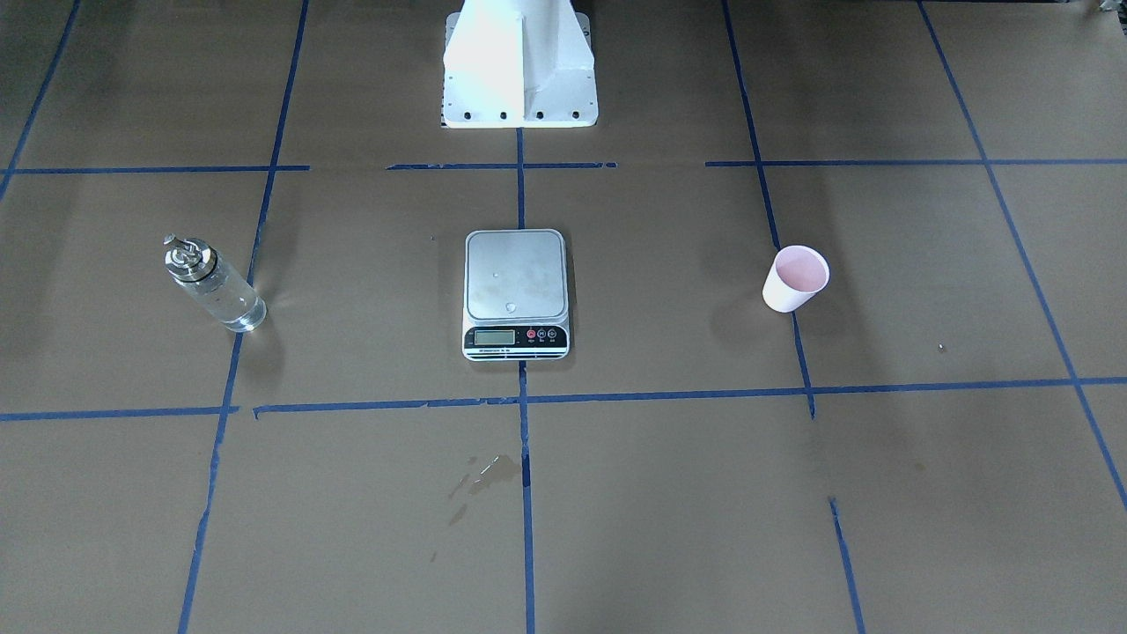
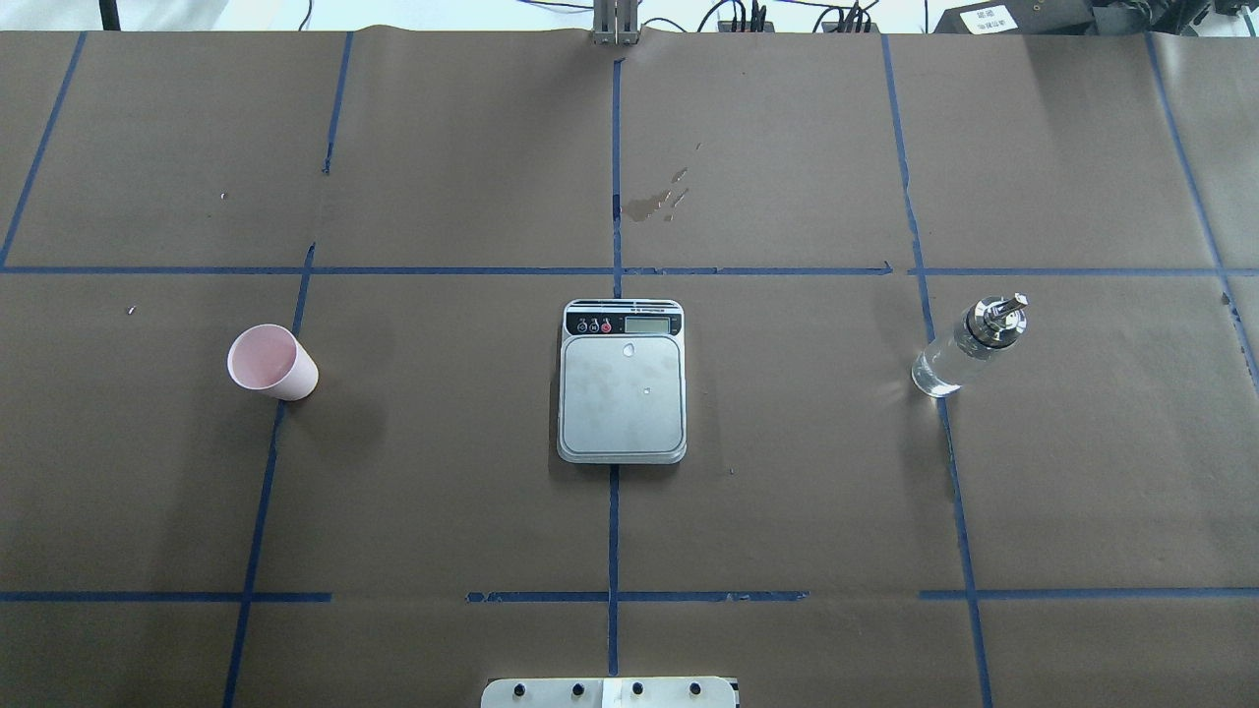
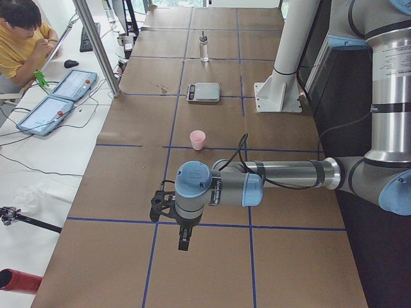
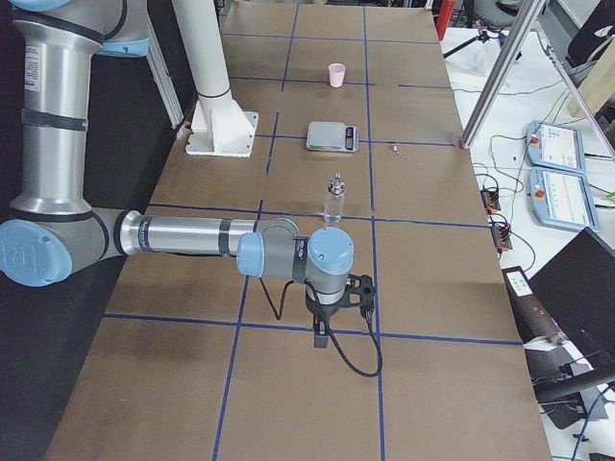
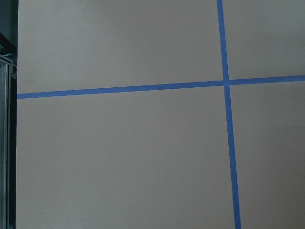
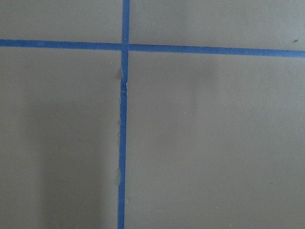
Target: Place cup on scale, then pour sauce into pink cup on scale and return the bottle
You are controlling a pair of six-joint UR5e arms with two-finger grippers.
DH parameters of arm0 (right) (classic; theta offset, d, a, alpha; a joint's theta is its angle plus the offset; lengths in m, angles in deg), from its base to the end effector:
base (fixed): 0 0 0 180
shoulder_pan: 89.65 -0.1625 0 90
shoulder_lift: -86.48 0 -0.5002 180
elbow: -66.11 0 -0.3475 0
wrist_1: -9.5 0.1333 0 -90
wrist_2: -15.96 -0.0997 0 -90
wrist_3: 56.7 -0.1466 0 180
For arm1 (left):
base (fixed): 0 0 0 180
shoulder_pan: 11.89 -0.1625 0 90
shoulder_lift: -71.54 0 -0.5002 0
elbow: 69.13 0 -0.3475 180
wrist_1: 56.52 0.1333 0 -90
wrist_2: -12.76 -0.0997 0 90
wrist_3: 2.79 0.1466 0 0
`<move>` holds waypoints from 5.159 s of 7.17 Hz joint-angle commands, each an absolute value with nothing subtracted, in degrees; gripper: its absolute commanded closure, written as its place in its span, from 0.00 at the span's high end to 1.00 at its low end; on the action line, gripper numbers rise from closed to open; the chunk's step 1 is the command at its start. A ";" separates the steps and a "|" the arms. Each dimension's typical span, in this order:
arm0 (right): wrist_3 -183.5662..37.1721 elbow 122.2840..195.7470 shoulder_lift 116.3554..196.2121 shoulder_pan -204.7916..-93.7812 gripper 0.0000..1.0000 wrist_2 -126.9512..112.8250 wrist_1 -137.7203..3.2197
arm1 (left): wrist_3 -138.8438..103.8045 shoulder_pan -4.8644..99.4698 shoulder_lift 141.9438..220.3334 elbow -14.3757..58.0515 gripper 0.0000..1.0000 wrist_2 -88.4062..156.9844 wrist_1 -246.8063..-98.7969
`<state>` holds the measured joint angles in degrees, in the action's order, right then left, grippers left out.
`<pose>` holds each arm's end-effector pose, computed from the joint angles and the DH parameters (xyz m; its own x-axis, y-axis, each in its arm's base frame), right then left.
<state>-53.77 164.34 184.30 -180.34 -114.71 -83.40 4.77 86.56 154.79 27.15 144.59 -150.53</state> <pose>0.0423 -0.3737 0.7710 0.7577 -0.0137 0.6525 0.0267 0.9996 -0.0101 -0.0932 -0.3854 0.7650 0.7559 0.0617 -0.6517 0.0476 0.9877 0.1488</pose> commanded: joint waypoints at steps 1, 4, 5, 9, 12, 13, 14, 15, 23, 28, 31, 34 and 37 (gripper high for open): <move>-53.45 164.54 184.21 -180.27 1.00 -114.91 -83.40 | 4.94 86.54 154.95 27.11 1.00 144.68 -152.48; -53.79 165.07 183.51 -179.04 1.00 -115.35 -83.06 | 4.95 86.37 154.95 26.58 1.00 146.17 -160.53; -54.06 164.99 183.42 -177.56 1.00 -115.09 -80.62 | 4.86 86.28 154.95 26.67 1.00 146.17 -163.72; -54.67 162.80 179.31 -176.93 1.00 -115.26 -66.88 | 3.63 84.09 158.38 23.87 1.00 146.44 -183.56; -54.76 162.43 179.11 -177.02 1.00 -122.89 -66.70 | 2.22 83.38 158.12 23.67 1.00 155.19 -190.94; -54.76 161.65 179.11 -177.02 1.00 -122.99 -66.70 | 0.83 80.34 157.77 23.25 1.00 162.88 -191.08; -54.76 161.91 179.11 -177.02 1.00 -123.08 -66.70 | -8.67 76.91 158.03 24.72 1.00 164.70 -192.13; -54.76 161.91 179.29 -177.02 1.00 -123.08 -66.70 | -14.94 72.61 157.59 28.04 1.00 158.63 -193.62; -54.85 161.82 179.82 -177.02 1.00 -123.00 -66.70 | -59.26 33.74 158.46 39.60 0.86 120.78 -188.53; -54.76 161.65 179.99 -177.02 1.00 -123.00 -66.70 | -60.53 30.39 160.23 36.51 0.62 118.14 -188.53; -54.76 161.82 180.43 -177.02 1.00 -123.08 -66.70 | -60.53 28.54 160.23 36.51 0.42 116.91 -188.53; -54.76 162.17 180.87 -177.11 1.00 -123.08 -66.70 | -60.45 28.89 160.23 36.86 0.00 116.91 -188.45; -54.76 162.35 180.87 -177.11 1.00 -123.08 -66.70 | -60.27 29.24 164.42 37.65 0.00 116.91 -184.25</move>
<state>-54.76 162.30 180.86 -177.10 -123.08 -66.70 -60.29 29.12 162.04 37.38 116.90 -186.69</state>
